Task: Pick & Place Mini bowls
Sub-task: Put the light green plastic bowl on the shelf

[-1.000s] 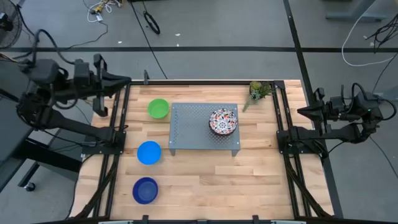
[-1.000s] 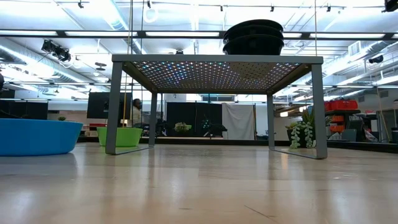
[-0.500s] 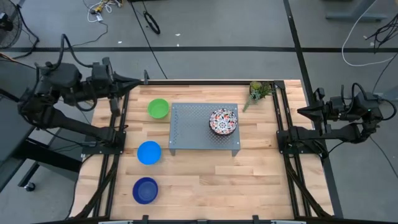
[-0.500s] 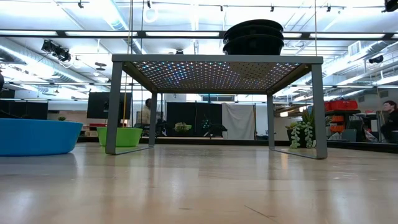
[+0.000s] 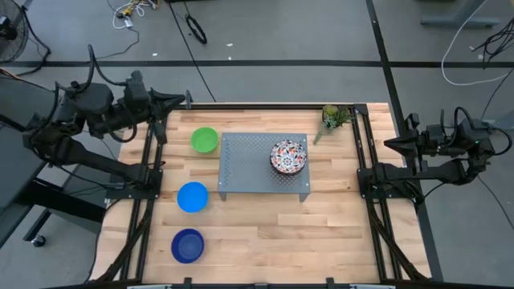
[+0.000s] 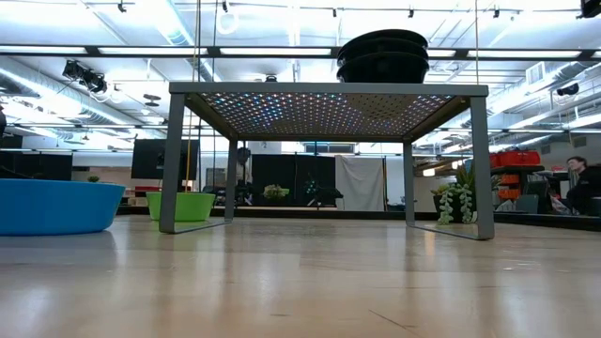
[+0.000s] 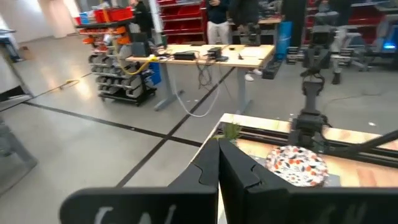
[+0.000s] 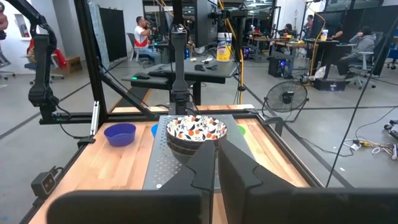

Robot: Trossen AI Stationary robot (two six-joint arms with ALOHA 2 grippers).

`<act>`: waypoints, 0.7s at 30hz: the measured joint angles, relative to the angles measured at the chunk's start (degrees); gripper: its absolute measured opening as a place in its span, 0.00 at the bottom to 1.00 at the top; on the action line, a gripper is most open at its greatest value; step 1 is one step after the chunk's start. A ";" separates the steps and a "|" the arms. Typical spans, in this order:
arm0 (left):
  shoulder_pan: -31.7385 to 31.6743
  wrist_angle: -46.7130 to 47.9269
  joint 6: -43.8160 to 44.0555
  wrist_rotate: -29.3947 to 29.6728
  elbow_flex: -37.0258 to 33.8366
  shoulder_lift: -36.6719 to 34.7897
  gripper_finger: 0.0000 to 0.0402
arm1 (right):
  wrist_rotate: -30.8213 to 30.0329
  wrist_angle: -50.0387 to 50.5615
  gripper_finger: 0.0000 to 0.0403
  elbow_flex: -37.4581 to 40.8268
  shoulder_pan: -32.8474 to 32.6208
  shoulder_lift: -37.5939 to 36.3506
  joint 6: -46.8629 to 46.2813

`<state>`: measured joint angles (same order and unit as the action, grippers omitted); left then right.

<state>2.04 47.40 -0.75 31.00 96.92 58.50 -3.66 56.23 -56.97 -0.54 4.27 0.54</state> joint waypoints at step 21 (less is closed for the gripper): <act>-0.67 0.00 -7.92 27.73 0.00 0.00 0.00 | 0.00 0.00 0.06 0.00 0.00 0.00 0.00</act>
<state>1.37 47.40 -8.67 58.73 96.92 58.50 -3.66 56.23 -56.97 -0.54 4.27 0.54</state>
